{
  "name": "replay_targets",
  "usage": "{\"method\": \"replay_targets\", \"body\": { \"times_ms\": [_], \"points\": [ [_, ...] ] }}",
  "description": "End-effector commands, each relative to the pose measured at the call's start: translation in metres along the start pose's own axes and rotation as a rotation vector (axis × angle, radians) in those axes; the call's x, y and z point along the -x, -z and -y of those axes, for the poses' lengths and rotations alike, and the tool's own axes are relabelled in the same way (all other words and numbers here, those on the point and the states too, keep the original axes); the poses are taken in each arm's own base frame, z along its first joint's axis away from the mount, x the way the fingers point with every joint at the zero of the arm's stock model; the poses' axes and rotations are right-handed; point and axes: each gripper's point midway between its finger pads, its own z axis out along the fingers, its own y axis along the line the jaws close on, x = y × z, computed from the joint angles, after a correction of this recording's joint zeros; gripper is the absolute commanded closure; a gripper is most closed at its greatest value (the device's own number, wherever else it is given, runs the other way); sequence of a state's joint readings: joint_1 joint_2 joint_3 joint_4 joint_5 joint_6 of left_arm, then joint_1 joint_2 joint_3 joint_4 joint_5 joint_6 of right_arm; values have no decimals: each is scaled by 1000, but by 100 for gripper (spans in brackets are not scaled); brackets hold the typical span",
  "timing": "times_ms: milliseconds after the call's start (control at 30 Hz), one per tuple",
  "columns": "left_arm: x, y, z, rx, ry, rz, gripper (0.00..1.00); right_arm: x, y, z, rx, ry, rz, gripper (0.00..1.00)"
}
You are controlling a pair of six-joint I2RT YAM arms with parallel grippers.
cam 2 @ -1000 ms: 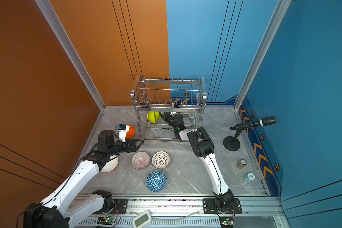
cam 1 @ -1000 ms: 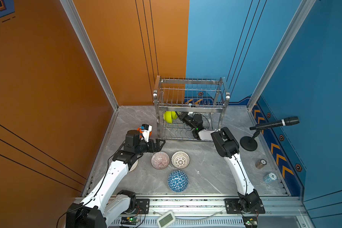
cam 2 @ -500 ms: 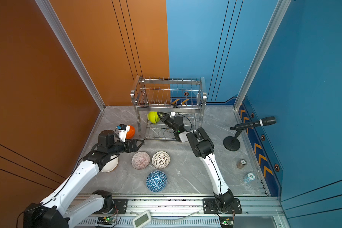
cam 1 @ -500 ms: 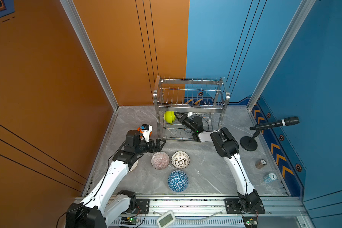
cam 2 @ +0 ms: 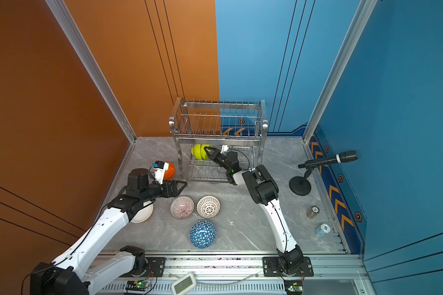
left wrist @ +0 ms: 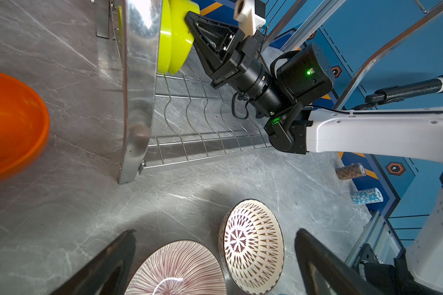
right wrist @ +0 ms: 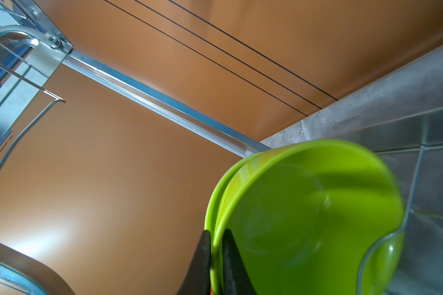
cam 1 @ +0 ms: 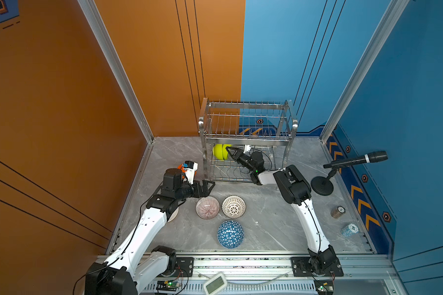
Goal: Load bowls into a dish rack
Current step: Place the bowl in the dish rack.
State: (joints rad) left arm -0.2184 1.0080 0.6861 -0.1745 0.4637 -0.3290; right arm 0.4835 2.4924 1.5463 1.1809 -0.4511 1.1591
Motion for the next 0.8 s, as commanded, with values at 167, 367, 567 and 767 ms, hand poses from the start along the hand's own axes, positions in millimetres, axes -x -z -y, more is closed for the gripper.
{"method": "replay_targets", "body": {
  "times_ms": [167,367,567,767],
  "points": [
    [-4,2,4,-4,-33,-2,2,0,4,-9,-20,44,-36,77],
    [-2,3,4,5,-43,8,2,3,5,-14,-39,65,-42,68],
    [-8,4,-2,41,-31,-20,2,1,12,-18,-67,94,-55,63],
    [-8,6,-9,88,-28,-26,2,-4,22,-22,-104,126,-81,61]
  ]
}}
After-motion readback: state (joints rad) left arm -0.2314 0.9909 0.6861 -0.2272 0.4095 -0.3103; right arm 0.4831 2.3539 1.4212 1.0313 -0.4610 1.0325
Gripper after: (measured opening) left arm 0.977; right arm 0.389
